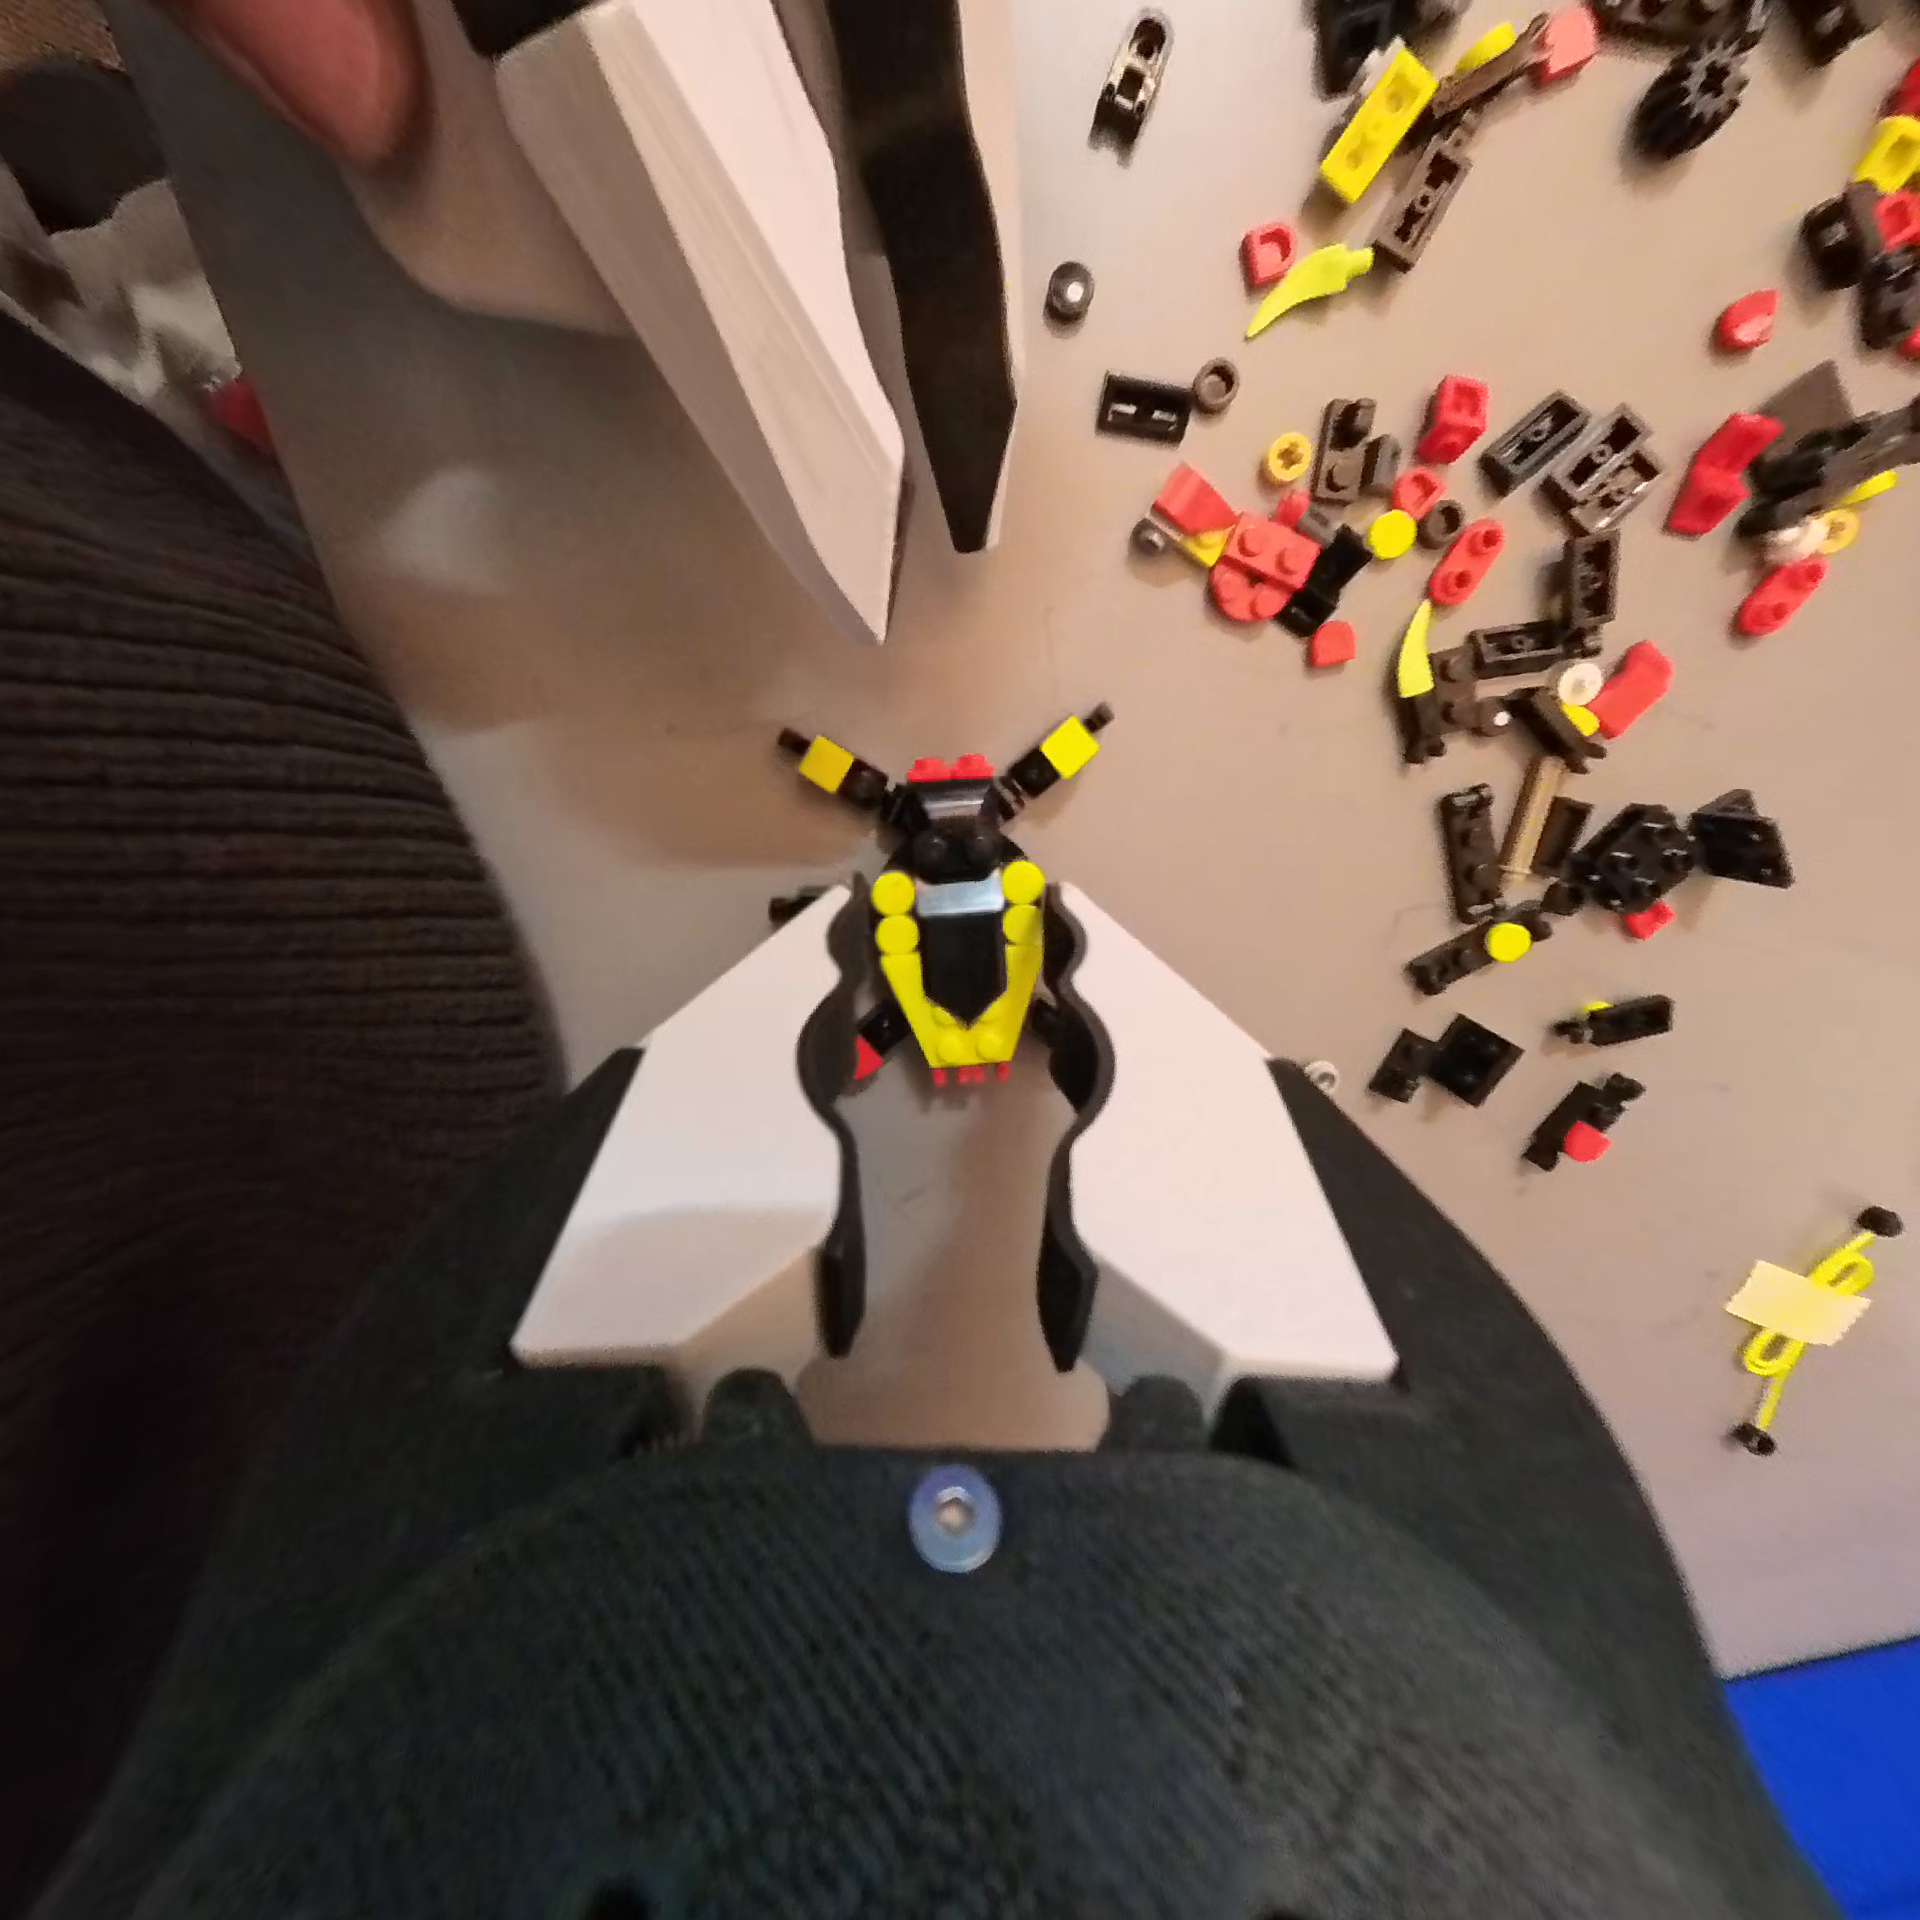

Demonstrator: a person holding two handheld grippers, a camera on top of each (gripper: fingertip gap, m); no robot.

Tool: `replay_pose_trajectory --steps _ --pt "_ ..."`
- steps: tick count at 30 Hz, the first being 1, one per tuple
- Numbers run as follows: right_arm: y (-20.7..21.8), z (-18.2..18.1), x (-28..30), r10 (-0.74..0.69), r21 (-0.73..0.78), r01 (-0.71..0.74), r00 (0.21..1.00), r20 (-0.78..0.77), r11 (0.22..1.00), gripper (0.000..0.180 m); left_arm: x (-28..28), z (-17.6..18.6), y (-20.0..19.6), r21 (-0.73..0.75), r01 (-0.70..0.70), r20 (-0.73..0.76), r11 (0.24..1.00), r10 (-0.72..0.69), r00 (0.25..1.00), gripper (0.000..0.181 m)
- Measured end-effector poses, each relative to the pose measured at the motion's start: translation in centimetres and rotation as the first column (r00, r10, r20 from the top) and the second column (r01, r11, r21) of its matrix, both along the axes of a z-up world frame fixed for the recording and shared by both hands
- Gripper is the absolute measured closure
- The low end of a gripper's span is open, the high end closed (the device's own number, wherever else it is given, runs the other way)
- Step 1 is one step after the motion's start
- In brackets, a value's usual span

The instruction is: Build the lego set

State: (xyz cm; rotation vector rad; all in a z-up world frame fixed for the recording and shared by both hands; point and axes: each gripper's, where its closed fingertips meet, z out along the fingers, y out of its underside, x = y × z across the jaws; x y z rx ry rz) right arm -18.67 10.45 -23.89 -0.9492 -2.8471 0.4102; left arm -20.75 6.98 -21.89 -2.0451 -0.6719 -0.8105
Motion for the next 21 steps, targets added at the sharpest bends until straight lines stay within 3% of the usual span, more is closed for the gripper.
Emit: replay_pose_trajectory --steps 21 --pt "0.05 -0.11 -0.01 -0.028 0.085 0.027 1.000 0.012 0.996 0.149 -0.04 -0.09 -0.05 -0.006 -0.004 0.000 1.000 0.004 1.000 0.158"
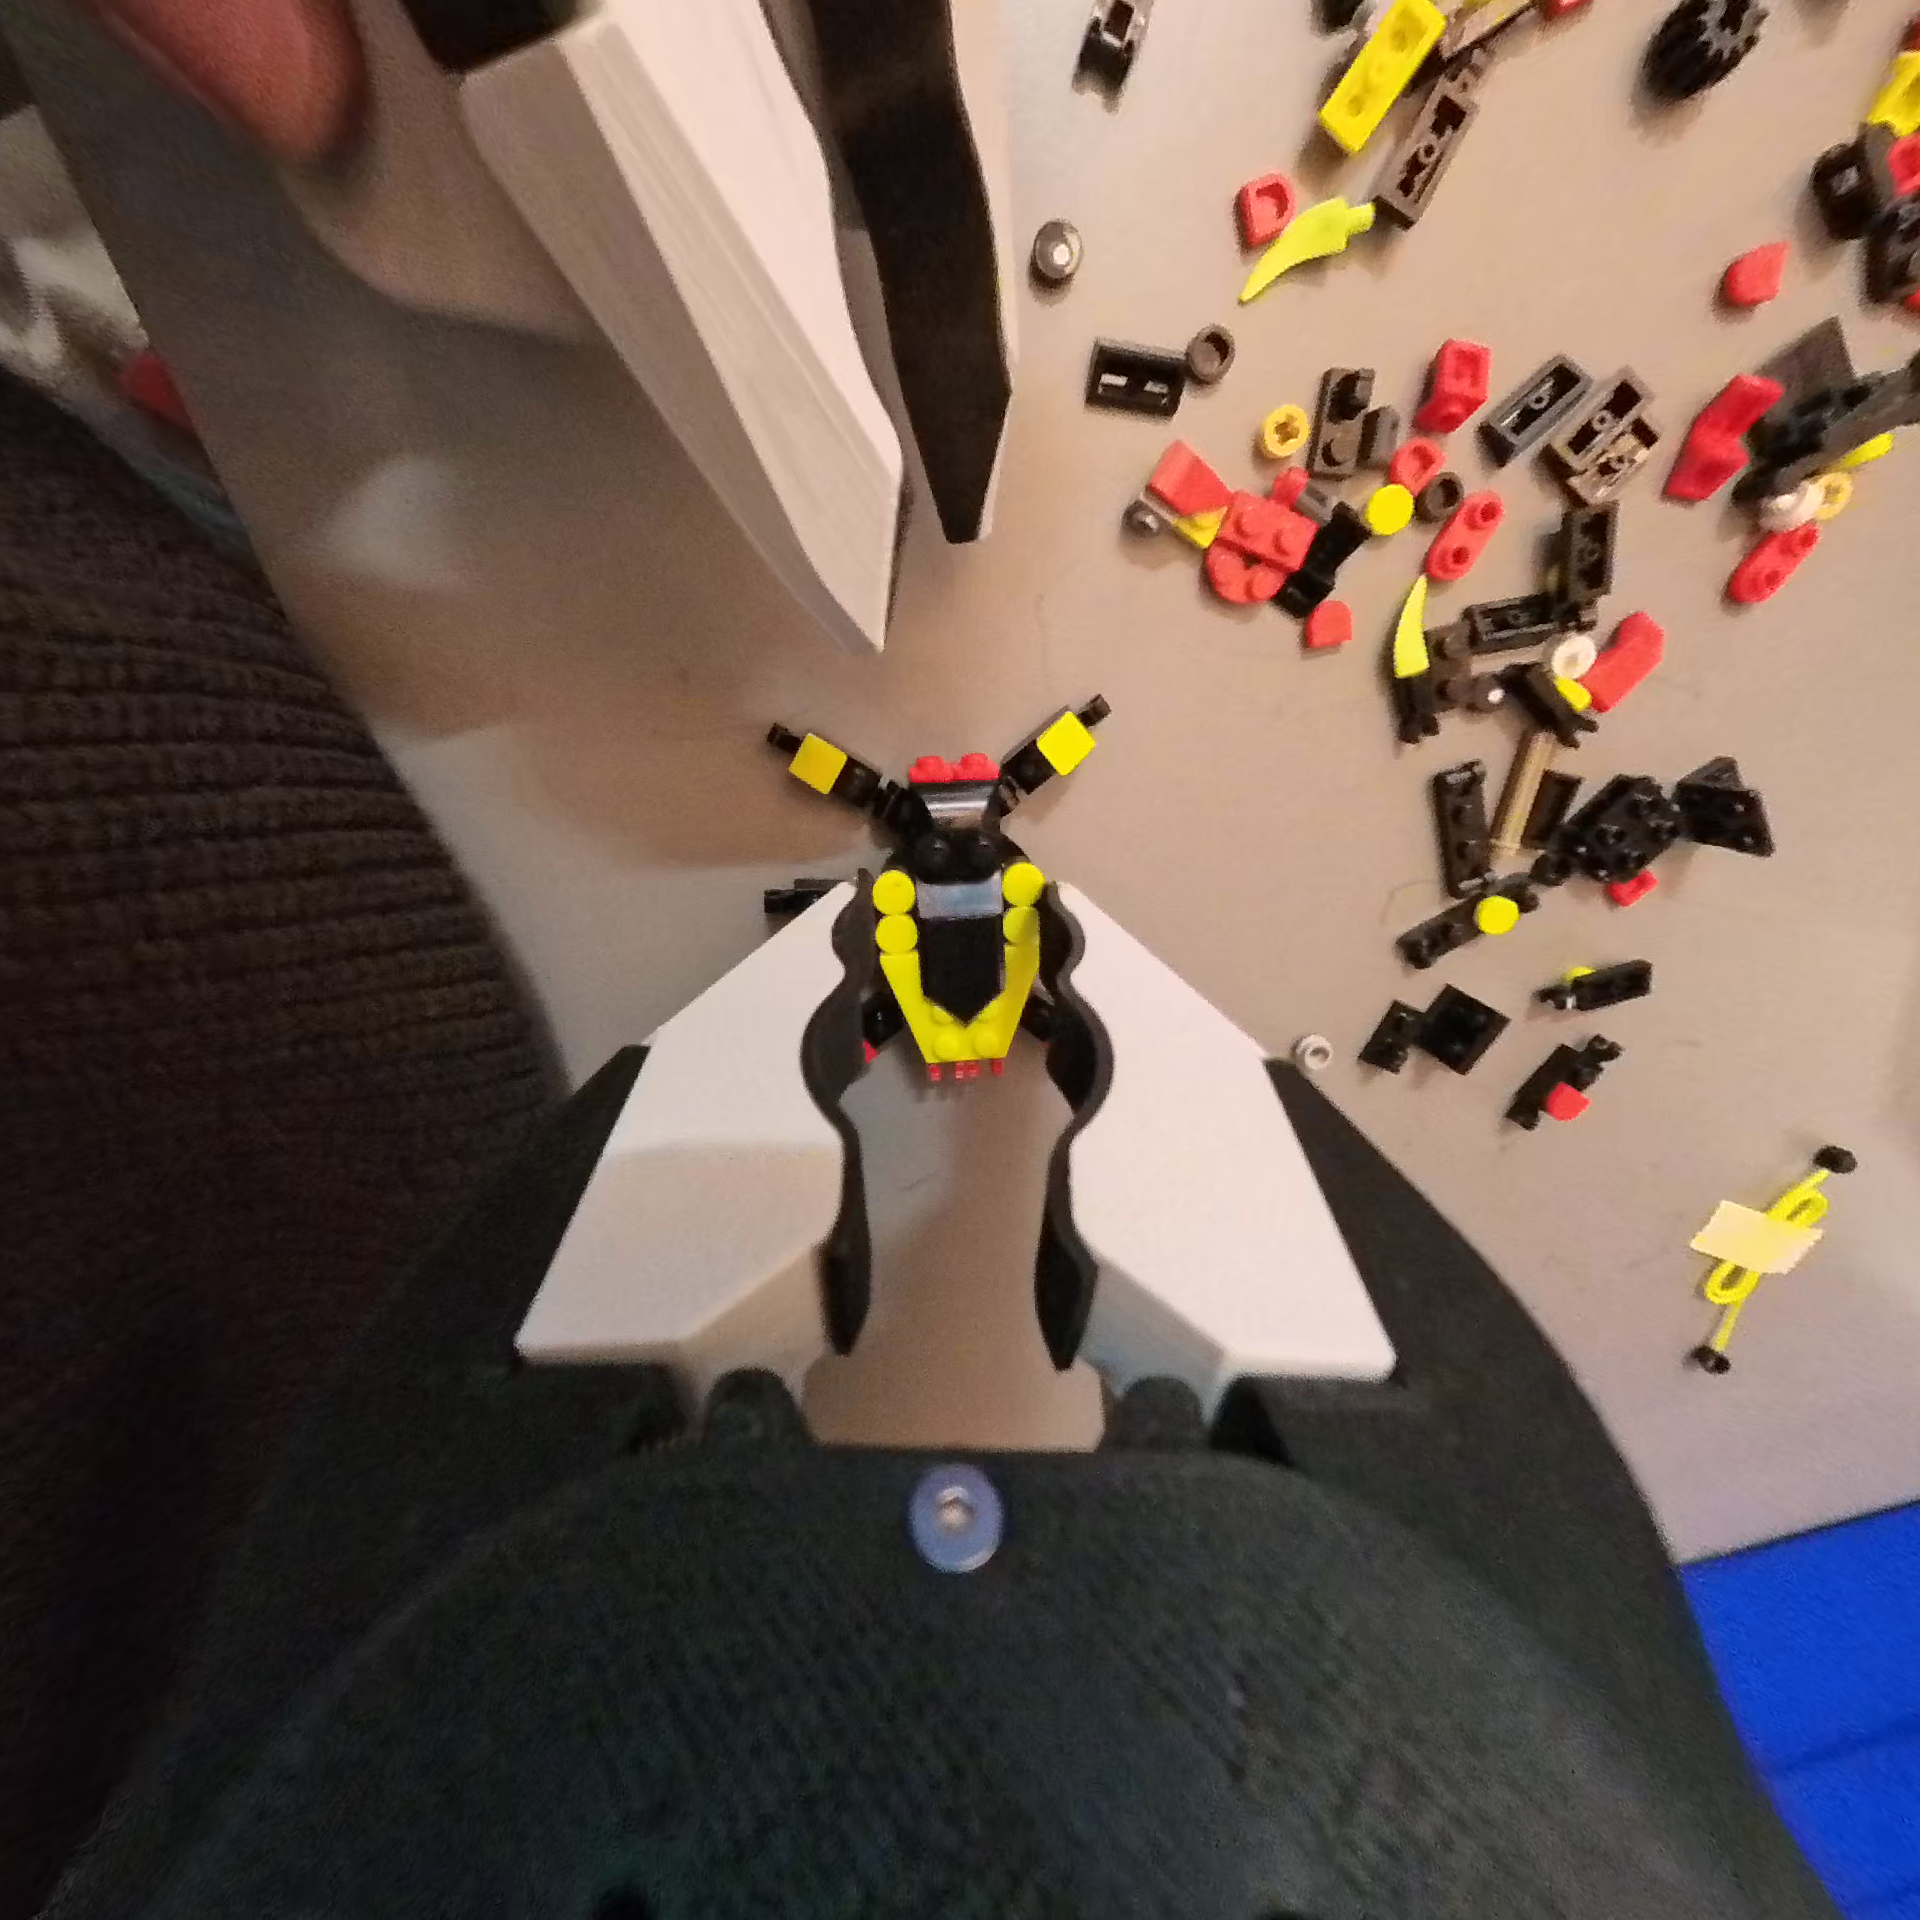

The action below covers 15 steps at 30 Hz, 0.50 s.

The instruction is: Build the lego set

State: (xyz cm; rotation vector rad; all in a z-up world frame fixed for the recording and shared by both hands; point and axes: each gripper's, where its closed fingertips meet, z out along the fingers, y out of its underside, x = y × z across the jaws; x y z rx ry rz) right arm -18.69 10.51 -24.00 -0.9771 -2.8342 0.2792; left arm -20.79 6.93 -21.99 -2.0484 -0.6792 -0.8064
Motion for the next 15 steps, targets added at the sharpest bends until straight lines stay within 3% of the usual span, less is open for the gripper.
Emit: replay_pose_trajectory --steps 15 --pt "0.19 0.30 -0.11 -0.068 0.031 0.067 0.997 0.042 0.997 0.150 0.25 0.44 0.01 0.012 0.008 -0.002 1.000 -0.008 1.000 0.158"
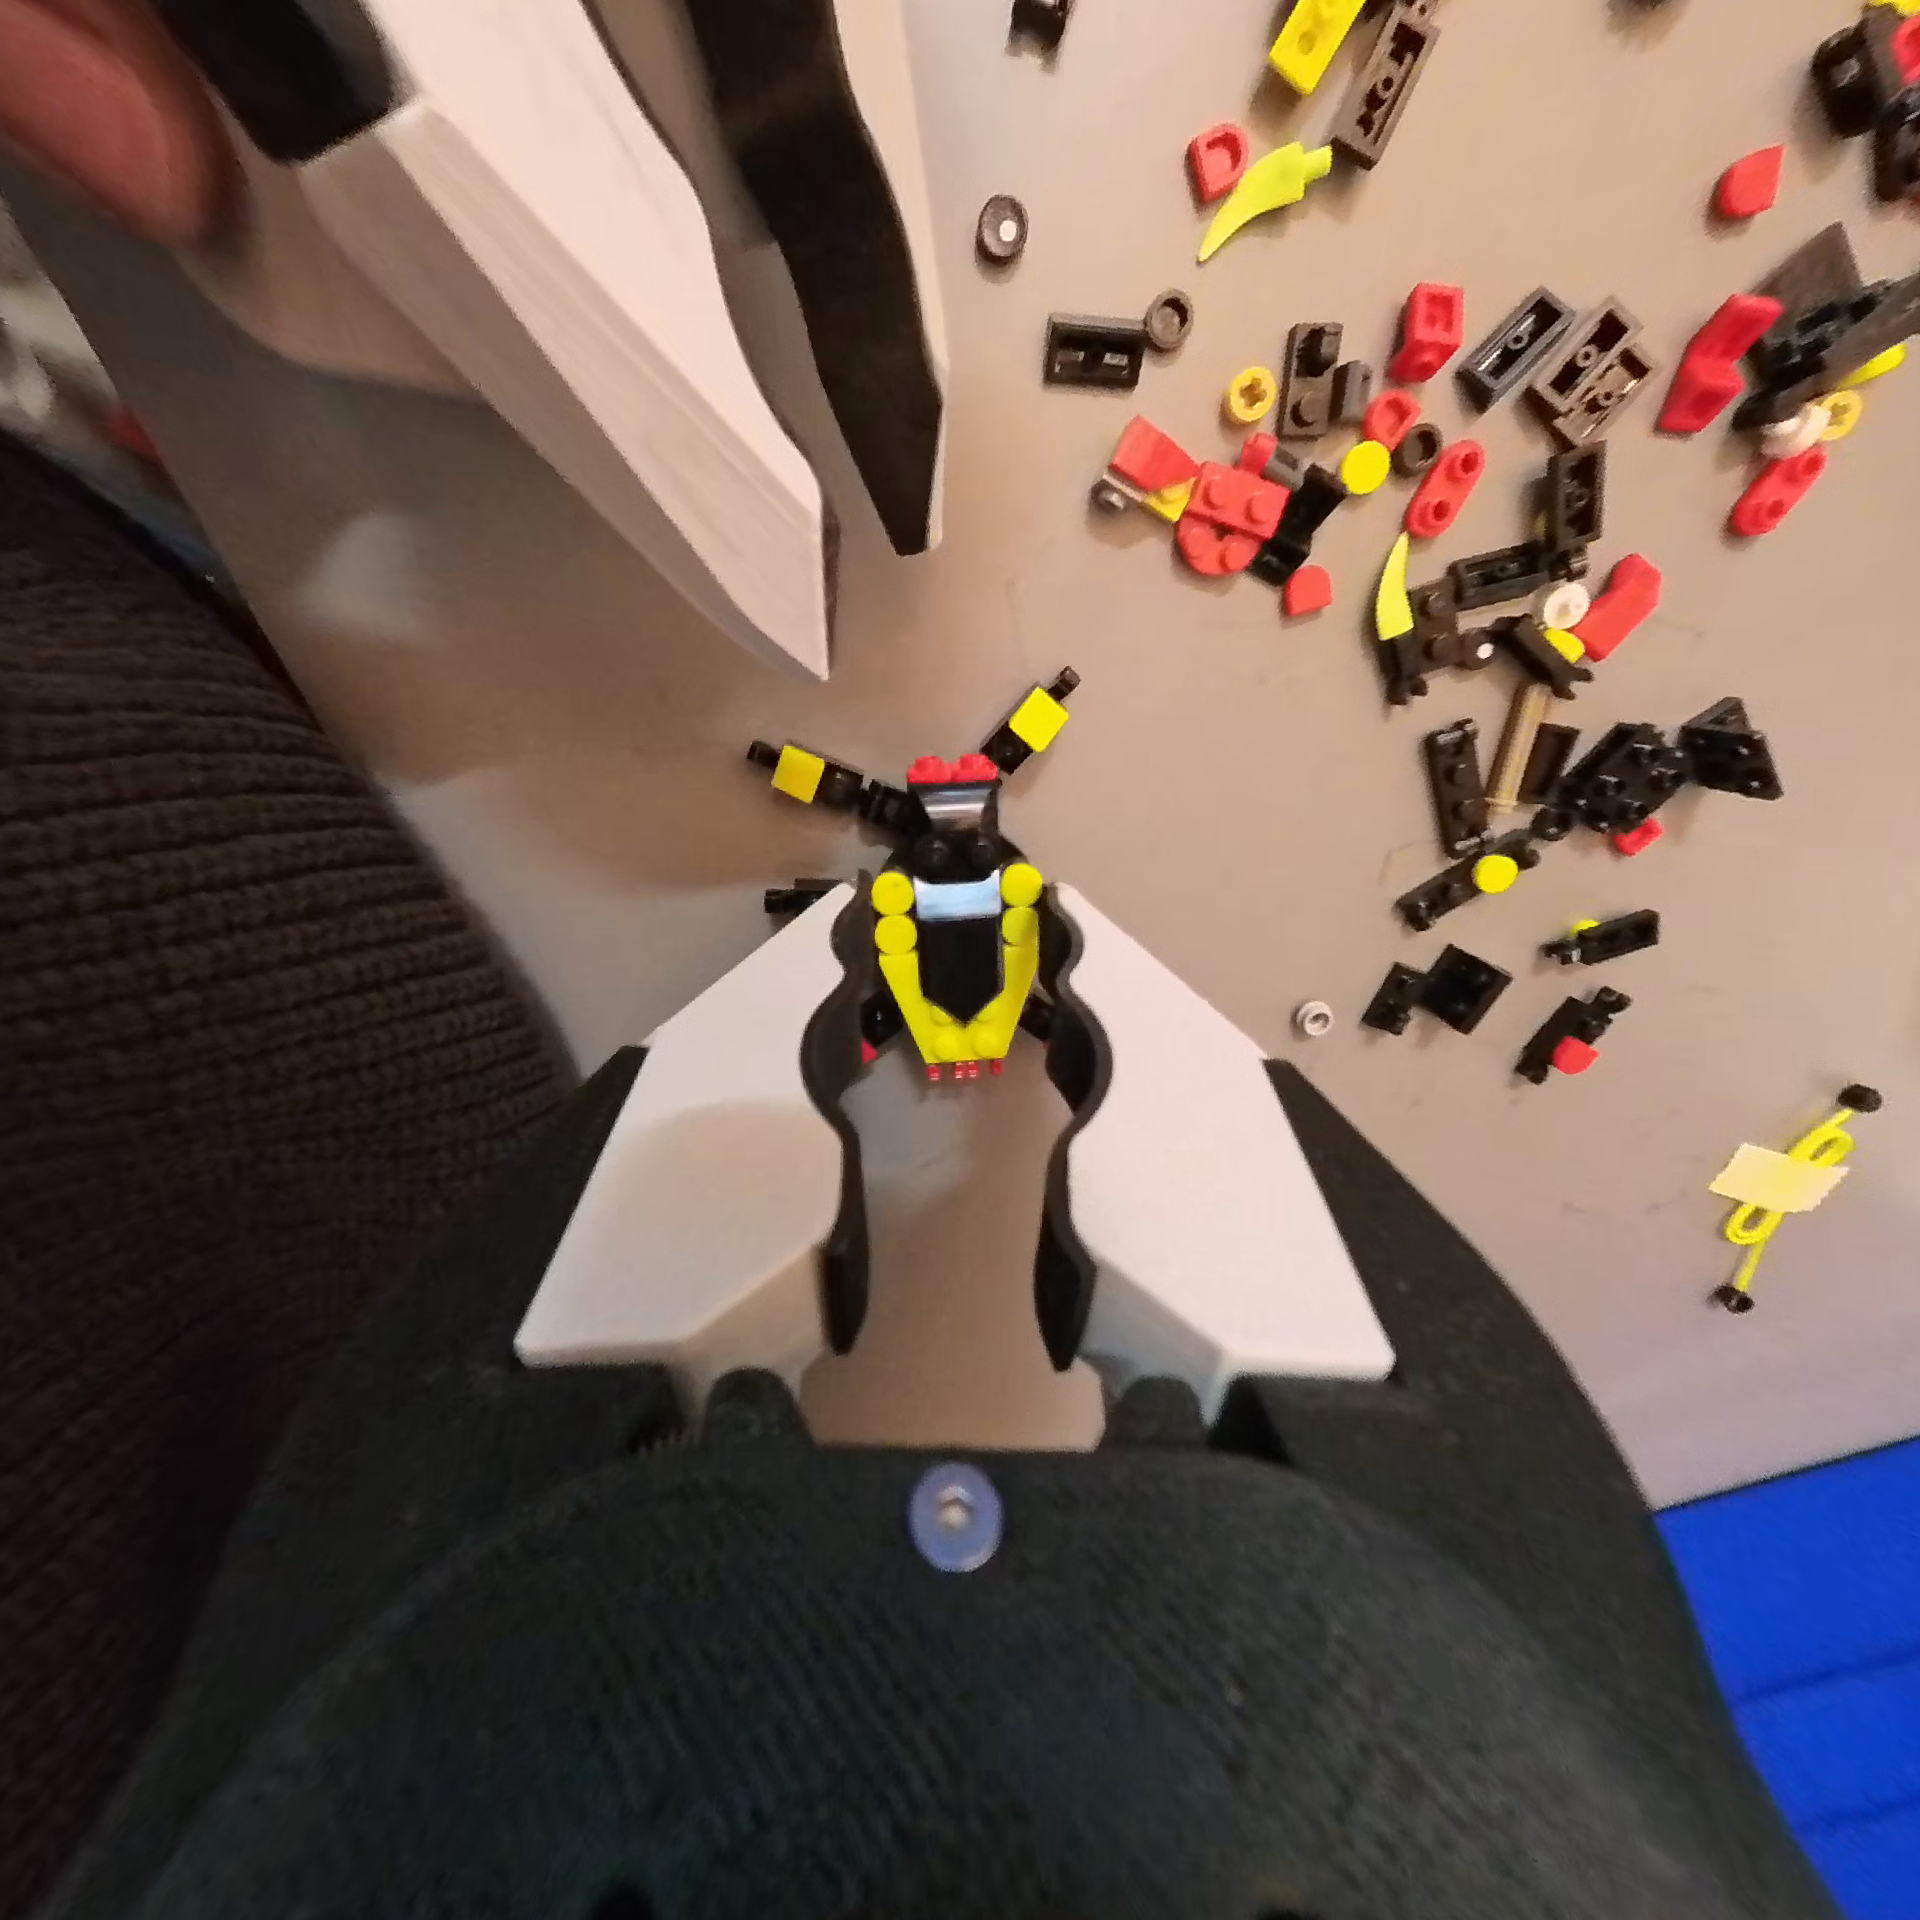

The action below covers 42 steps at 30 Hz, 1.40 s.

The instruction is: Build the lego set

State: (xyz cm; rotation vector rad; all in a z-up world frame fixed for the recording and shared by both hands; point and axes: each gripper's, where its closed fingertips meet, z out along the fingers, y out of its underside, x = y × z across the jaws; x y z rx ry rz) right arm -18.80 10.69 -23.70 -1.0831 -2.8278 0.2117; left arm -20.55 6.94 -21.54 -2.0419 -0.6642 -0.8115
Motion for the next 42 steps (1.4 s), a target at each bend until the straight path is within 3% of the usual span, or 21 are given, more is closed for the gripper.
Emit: replay_pose_trajectory --steps 14,25,31,37,42 --pt "-0.1 -0.2 0.2 0.008 0.049 -0.011 0.998 0.059 0.999 0.150 0.1 0.0 -0.1 -0.002 0.006 0.008 1.000 -0.006 1.000 0.158" --pt "-0.2 -0.3 -0.1 -0.020 0.004 0.020 0.999 0.033 1.000 0.149 0.6 -1.1 0.6 -0.024 0.014 0.010 1.000 -0.014 1.000 0.158" --pt "-0.4 1.6 -0.9 -0.039 -0.176 0.016 0.991 -0.128 0.984 0.143 -0.8 -1.1 0.3 -0.023 -0.032 -0.035 0.999 0.031 0.999 0.158" --pt "0.5 3.4 -1.1 -0.145 -0.471 0.007 0.956 -0.256 0.882 0.136 -1.4 -1.5 0.7 -0.040 -0.064 -0.039 0.997 0.062 0.997 0.155" --pt "0.9 3.8 -0.4 -0.188 -0.588 -0.055 0.920 -0.344 0.807 0.139 -0.7 -0.5 1.9 -0.008 -0.107 0.041 0.994 0.107 0.993 0.147"
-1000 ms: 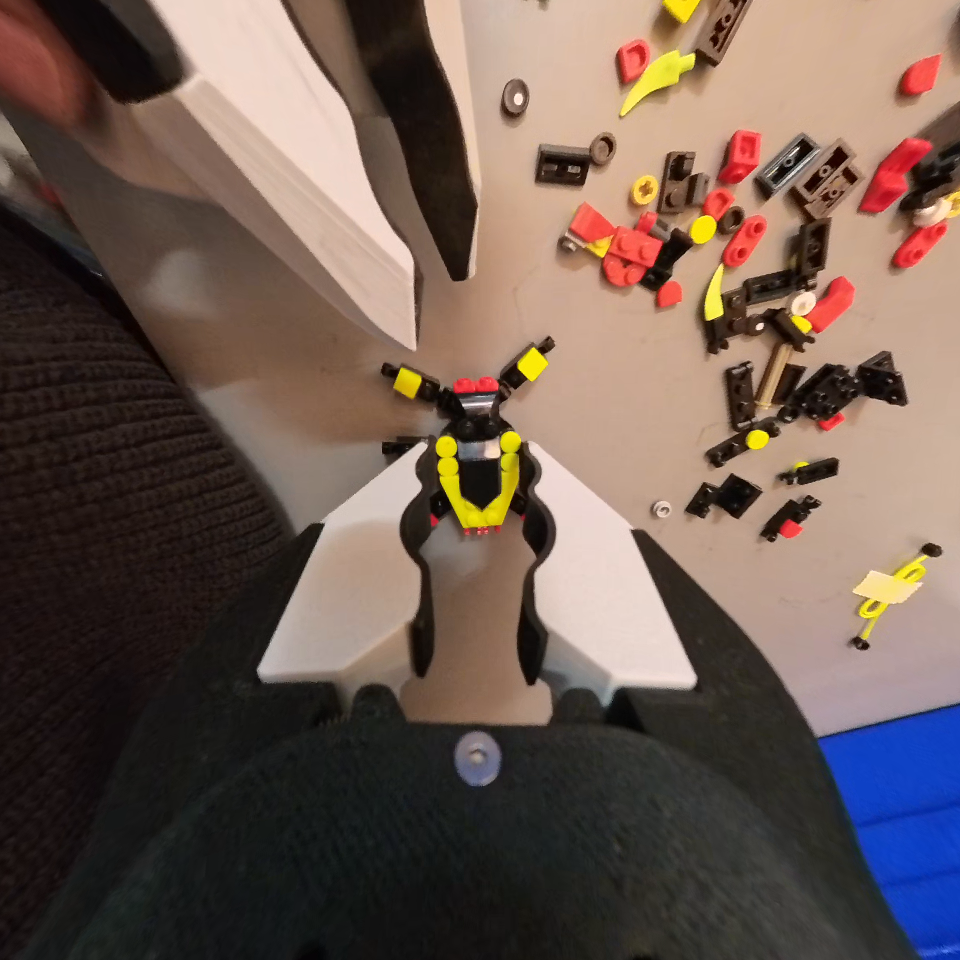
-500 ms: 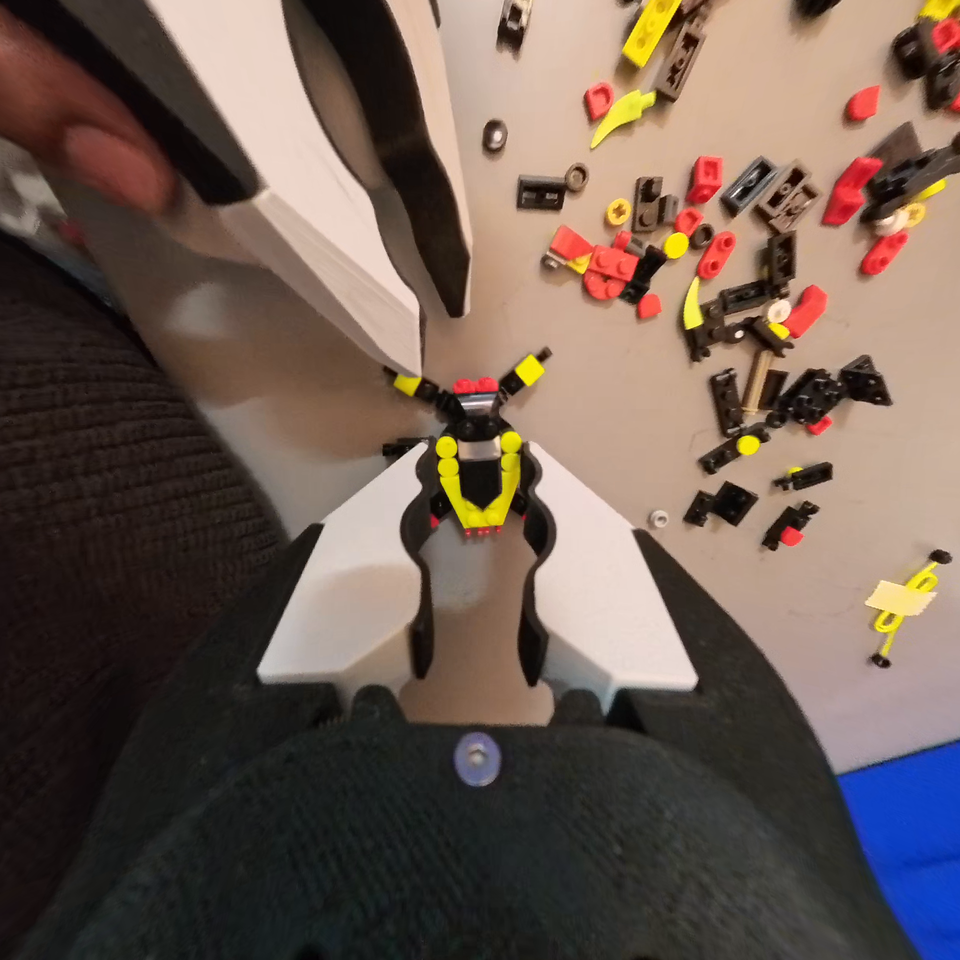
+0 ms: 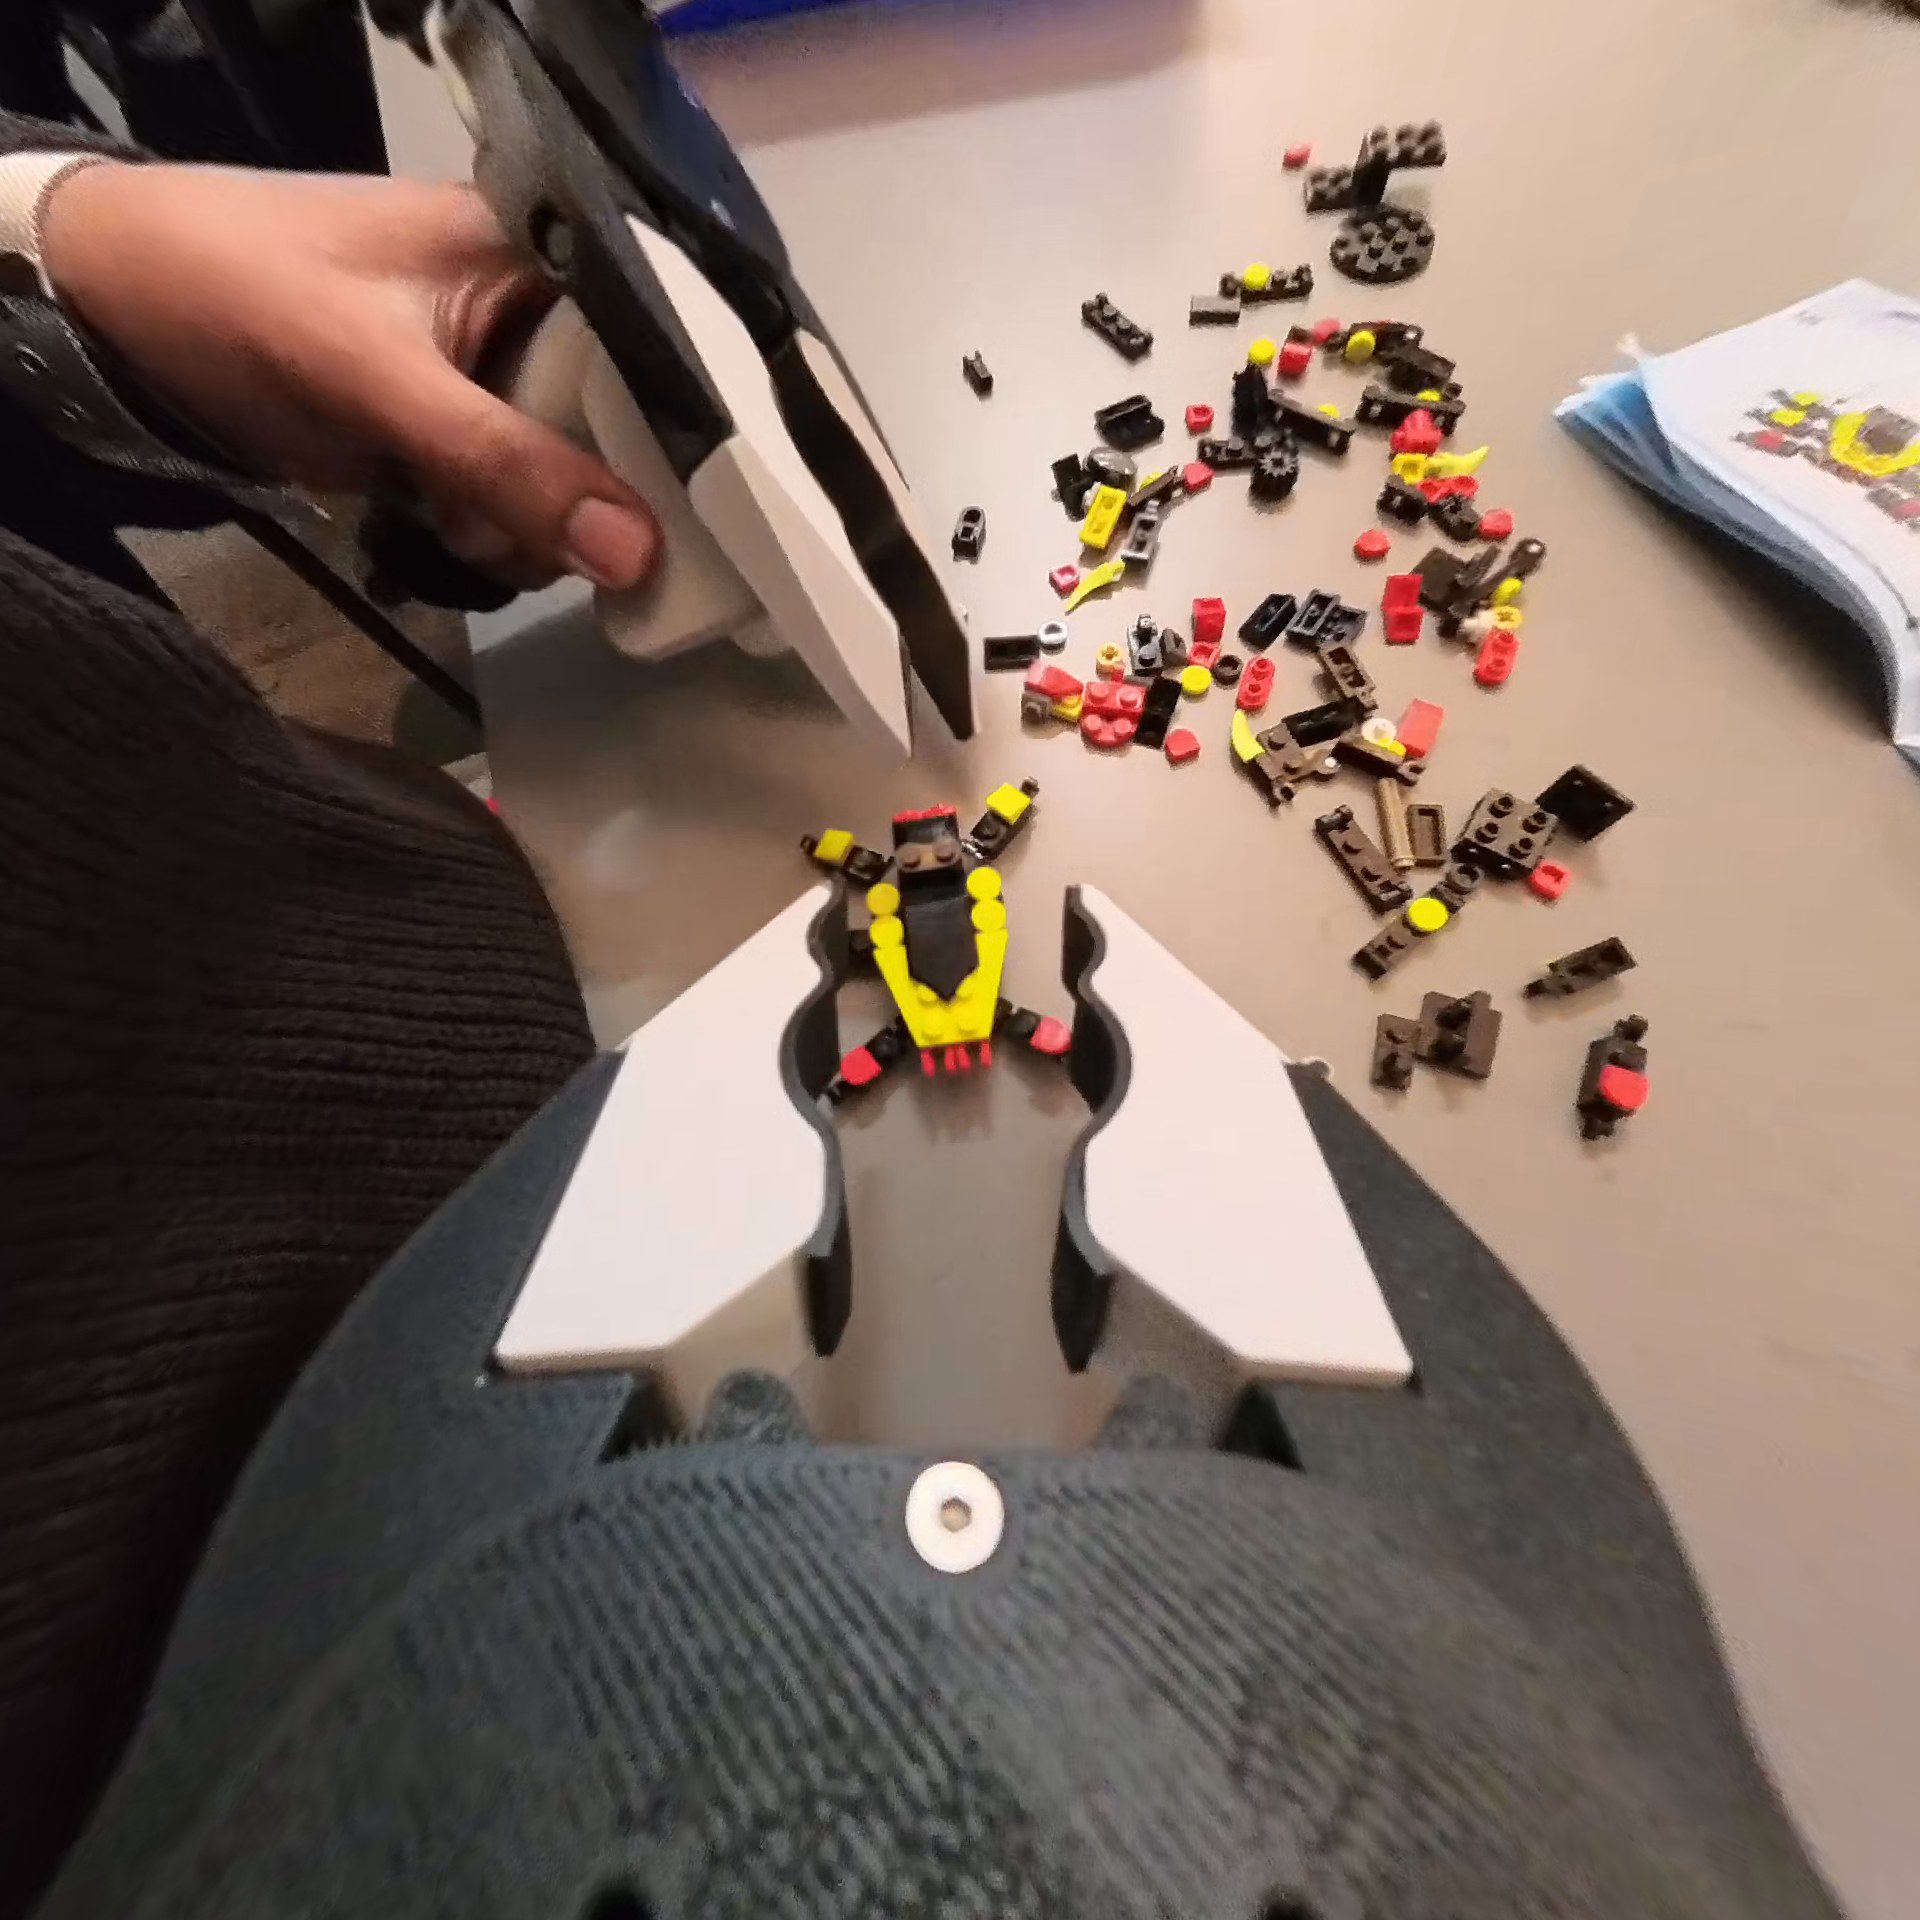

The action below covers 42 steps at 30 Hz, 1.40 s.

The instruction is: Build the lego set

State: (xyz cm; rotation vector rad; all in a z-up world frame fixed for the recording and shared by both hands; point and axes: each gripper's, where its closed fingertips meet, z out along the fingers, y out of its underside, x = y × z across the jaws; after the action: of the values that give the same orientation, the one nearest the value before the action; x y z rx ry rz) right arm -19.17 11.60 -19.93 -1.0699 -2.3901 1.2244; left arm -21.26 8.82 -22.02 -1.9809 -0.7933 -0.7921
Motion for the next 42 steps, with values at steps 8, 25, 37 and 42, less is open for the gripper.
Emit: replay_pose_trajectory --steps 8,25,37,42 --pt "-0.6 -0.5 0.5 0.059 -0.133 -0.052 0.997 0.048 0.990 0.148 0.8 -0.8 0.5 -0.069 -0.079 -0.010 0.994 0.079 0.997 0.143" --pt "-1.4 -2.7 0.1 0.110 -0.114 -0.103 0.993 0.053 0.988 0.172 1.1 -1.1 0.7 -0.092 -0.102 0.082 0.990 0.110 0.991 0.168" --pt "-1.5 -1.5 0.5 0.130 -0.270 -0.104 0.988 0.078 0.957 0.175 1.6 -0.9 1.0 -0.118 -0.042 0.128 0.992 0.058 0.990 0.169" --pt "-1.0 -1.8 0.6 0.104 -0.306 -0.057 0.985 0.139 0.950 0.168 1.8 -0.9 0.9 -0.124 -0.049 0.130 0.991 0.065 0.989 0.166"
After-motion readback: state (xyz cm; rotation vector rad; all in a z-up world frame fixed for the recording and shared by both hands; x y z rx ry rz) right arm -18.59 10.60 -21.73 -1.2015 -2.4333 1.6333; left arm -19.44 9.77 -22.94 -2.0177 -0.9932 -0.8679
